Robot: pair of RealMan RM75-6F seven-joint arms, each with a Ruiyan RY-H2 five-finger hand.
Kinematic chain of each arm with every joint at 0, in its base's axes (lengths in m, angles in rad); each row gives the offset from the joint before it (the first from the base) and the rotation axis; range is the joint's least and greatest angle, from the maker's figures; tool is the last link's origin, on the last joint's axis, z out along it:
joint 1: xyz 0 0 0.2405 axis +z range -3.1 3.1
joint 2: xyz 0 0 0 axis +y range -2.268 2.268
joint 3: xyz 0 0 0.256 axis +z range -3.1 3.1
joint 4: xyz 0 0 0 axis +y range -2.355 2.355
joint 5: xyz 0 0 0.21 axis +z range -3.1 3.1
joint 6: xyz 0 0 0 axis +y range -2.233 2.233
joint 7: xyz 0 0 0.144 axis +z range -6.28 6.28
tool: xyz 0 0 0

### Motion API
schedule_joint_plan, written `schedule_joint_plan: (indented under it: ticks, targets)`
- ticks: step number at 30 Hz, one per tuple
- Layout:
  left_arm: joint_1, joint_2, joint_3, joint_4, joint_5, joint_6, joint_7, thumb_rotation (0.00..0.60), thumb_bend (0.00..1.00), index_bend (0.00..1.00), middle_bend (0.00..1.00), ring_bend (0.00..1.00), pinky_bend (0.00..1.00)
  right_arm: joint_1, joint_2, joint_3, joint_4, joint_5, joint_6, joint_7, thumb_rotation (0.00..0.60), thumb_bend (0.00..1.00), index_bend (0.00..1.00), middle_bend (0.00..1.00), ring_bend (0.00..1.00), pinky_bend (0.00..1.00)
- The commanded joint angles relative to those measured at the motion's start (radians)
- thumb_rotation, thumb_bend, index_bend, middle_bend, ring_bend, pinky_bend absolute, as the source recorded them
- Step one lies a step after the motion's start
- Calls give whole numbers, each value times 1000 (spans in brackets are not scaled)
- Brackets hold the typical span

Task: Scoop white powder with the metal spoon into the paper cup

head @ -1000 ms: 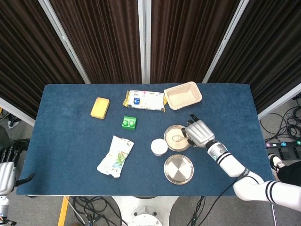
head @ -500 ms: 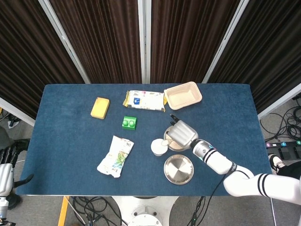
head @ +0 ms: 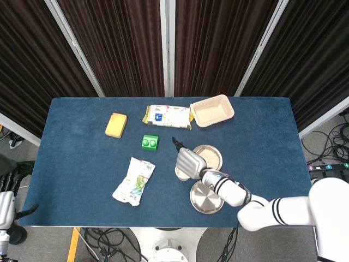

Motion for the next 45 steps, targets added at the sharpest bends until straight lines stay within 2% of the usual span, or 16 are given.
schedule_joint_plan:
  ticks: [1,17,25,31,38,45]
  targets:
    - [0,-1,-1,3,1,1,-3,600,164,233,137,71,48,30,-39,-37,0,-6,58,-78,600,365,614,594,235,0]
    - [-5,-5,-4,8,6,-3,-8,600,165,233,137,71,48,20,-68,-123,-21,-55,172,-285,600,366,622,598,235,0]
    - [-1,-3,-3,7,5,1,-8,600,164,233,137,71,48,1,-86,-112,-29,-54,221,-314,600,366,632,605,235,0]
    - [2,-4,-3,8,2,2,-10,600,164,233,137,71,48,-60,-48,-87,-48,-120,273,-164,600,366,631,604,235,0]
    - [-8,-3,-9,9,7,-2,-6,600,164,233,137,71,48,-166,15,-72,-66,-202,319,87,600,366,631,604,235,0]
    - [-17,4,-14,-3,13,-4,6,600,164,233,137,71,48,-263,40,-61,-40,-260,336,299,600,365,632,603,235,0]
